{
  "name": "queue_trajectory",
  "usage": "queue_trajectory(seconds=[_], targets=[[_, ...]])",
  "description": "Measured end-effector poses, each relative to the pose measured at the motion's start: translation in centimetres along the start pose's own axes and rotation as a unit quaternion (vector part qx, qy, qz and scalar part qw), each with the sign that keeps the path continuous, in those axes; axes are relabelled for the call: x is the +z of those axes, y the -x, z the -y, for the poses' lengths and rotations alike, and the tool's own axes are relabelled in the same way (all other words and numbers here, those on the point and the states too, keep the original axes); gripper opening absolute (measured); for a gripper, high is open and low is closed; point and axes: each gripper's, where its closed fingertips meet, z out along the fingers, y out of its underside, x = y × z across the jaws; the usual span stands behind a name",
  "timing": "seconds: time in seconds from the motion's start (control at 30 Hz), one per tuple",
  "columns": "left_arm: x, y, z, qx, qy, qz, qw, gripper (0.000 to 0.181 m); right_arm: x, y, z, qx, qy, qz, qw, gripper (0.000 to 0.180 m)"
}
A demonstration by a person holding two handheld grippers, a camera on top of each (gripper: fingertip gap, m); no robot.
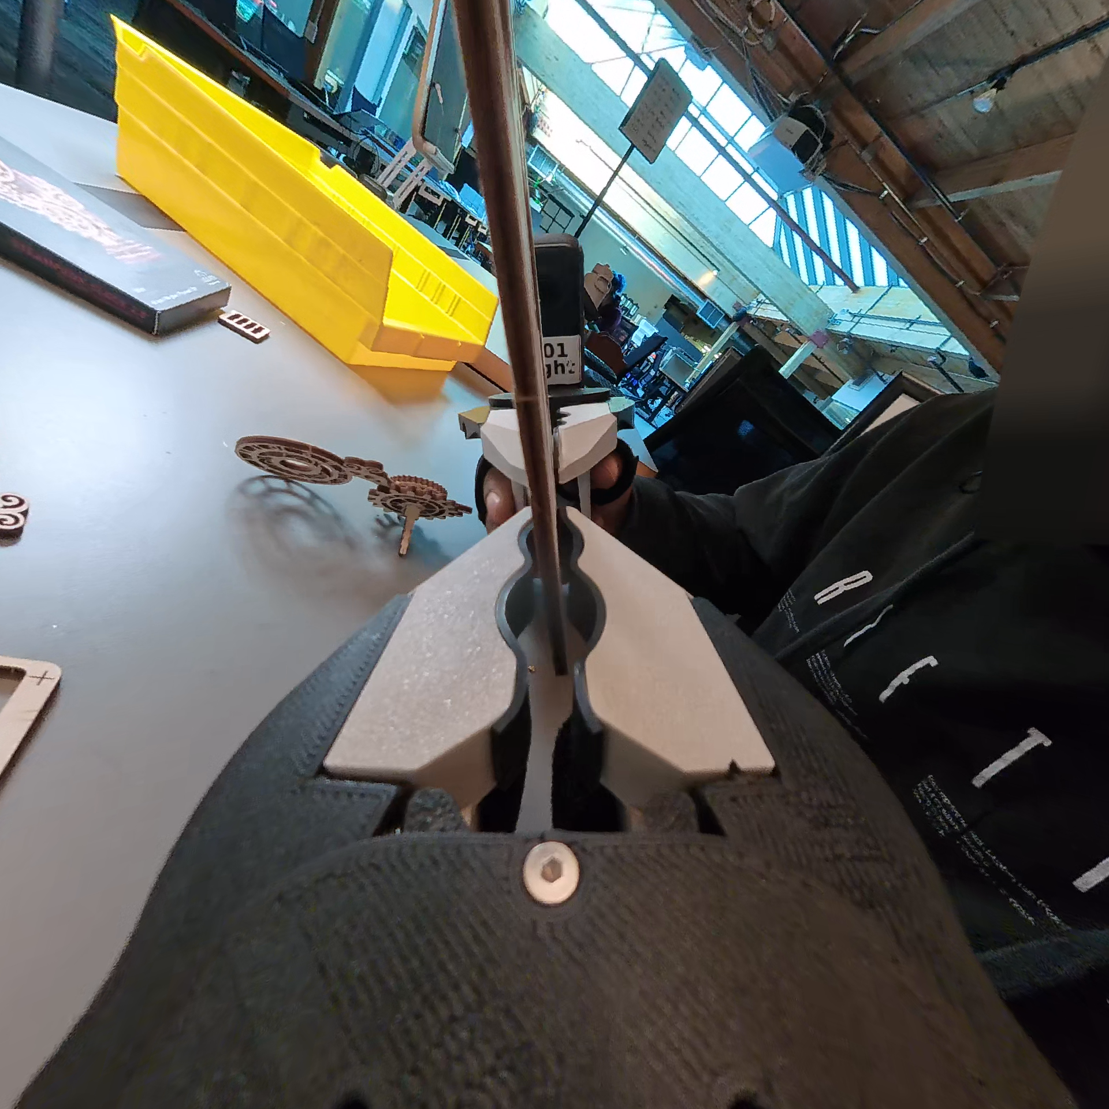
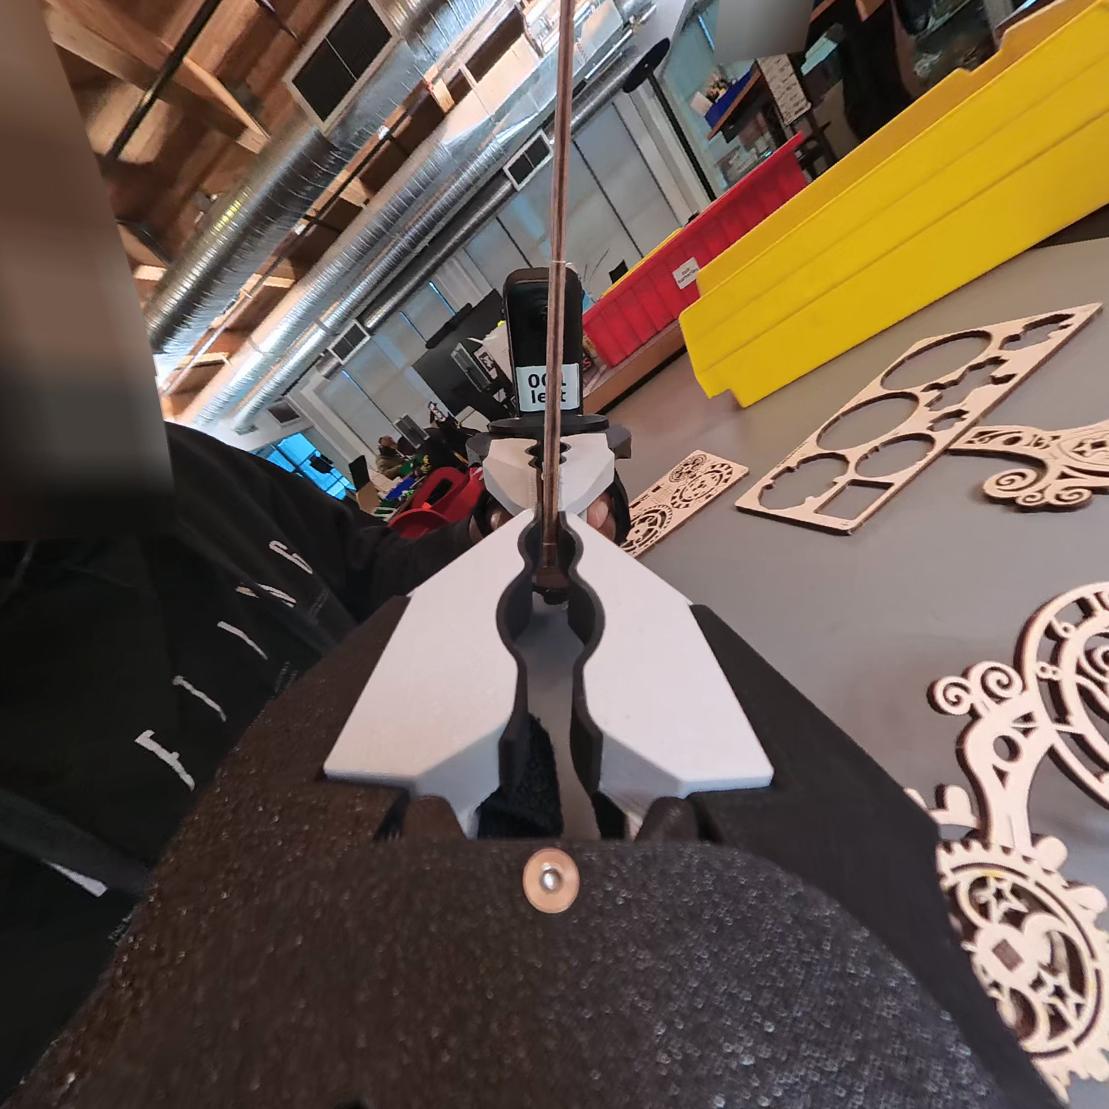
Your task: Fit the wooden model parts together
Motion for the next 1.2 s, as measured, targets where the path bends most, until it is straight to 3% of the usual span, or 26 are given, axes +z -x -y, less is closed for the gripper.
queue_trajectory(seconds=[0.37,0.8,1.2], targets=[[0.1,0.4,-0.3,0.023,0.011,0.016,1.0,0.002,-0.2,-0.5,-0.2,-0.006,0.018,-0.021,1.0,0.001],[0.1,1.9,-0.6,-0.042,0.005,0.022,0.999,0.002,-0.2,-2.1,-0.7,0.048,0.029,-0.072,0.996,0.001],[0.1,2.3,-0.7,-0.035,0.002,0.047,0.998,0.002,-0.3,-2.8,-0.7,0.021,0.028,-0.136,0.99,0.003]])
